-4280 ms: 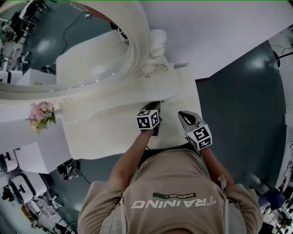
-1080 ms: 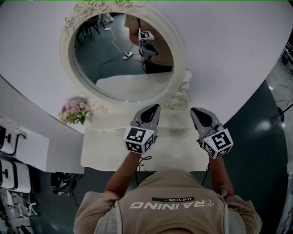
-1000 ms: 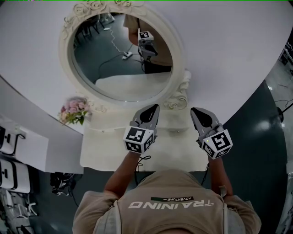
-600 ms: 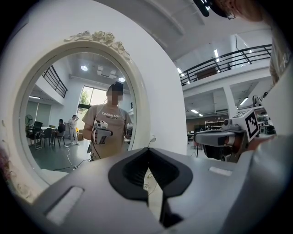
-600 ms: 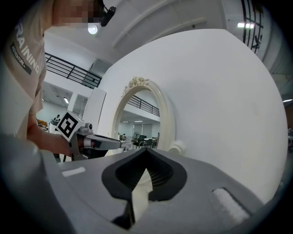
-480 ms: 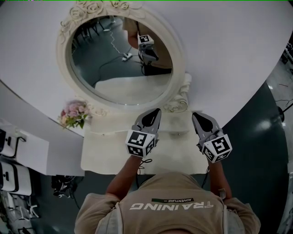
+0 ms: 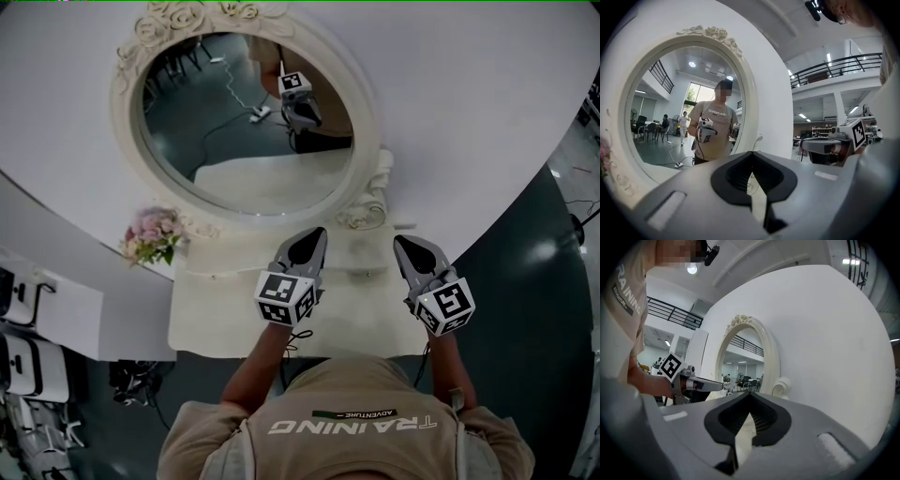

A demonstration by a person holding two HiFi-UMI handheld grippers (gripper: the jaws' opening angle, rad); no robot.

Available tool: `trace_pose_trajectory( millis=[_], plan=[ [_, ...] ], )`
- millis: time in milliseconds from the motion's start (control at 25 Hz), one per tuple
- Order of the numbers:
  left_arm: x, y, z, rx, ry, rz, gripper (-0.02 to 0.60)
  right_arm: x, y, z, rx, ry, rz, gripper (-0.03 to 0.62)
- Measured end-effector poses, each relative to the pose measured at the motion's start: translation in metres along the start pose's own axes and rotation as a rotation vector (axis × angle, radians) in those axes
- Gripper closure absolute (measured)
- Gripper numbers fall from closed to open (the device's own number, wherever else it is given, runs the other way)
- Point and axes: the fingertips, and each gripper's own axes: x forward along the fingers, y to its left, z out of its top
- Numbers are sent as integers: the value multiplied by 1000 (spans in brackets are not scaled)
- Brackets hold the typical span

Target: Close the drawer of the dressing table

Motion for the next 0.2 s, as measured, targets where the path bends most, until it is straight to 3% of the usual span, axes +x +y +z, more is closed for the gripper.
trace_pose_trajectory(
  millis=[200],
  plan=[
    [-2,1,3,1,-15,9,563,-3,1,-1,-6,1,-3,592]
  ],
)
